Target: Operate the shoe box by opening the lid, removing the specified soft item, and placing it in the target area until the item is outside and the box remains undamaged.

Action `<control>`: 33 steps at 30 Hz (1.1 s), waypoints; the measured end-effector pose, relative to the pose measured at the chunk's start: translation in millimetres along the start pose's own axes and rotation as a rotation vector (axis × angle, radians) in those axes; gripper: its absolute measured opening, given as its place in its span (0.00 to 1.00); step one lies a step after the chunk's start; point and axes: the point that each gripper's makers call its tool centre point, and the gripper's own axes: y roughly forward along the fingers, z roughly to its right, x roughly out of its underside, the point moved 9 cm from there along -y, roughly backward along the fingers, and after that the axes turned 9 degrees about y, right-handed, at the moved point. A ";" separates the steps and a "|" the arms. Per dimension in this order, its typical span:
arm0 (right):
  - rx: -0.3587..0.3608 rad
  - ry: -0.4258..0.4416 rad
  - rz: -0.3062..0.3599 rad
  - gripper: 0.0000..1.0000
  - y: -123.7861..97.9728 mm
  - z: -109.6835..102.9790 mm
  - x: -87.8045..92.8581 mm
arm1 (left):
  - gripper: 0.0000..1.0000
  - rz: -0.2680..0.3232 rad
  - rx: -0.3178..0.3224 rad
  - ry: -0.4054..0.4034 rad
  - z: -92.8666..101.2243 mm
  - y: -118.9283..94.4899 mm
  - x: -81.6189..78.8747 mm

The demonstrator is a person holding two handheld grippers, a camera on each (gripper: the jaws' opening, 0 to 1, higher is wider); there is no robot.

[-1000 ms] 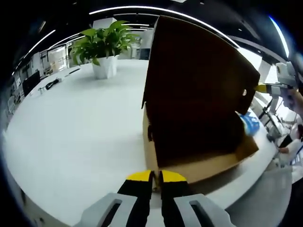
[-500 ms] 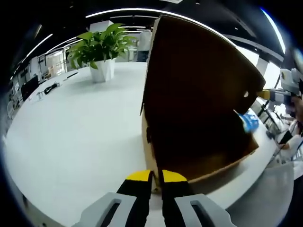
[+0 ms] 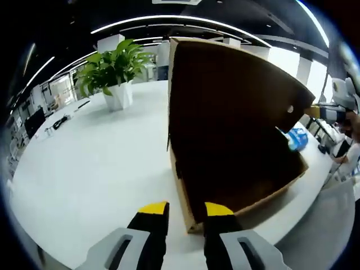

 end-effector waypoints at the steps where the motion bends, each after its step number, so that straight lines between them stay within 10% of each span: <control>1: 0.003 -0.011 0.010 0.06 -1.1 -1.1 1.2 | 0.24 0.014 -0.004 0.003 -3.6 -3.0 -2.6; 13: -0.015 -0.013 0.039 0.11 -6.2 -4.7 11.1 | 0.28 0.154 -0.018 0.074 -2.9 -33.3 -56.2; 33: -0.078 -0.118 0.031 0.16 -11.2 -16.1 35.1 | 0.29 0.197 0.073 0.165 9.8 -37.6 -59.6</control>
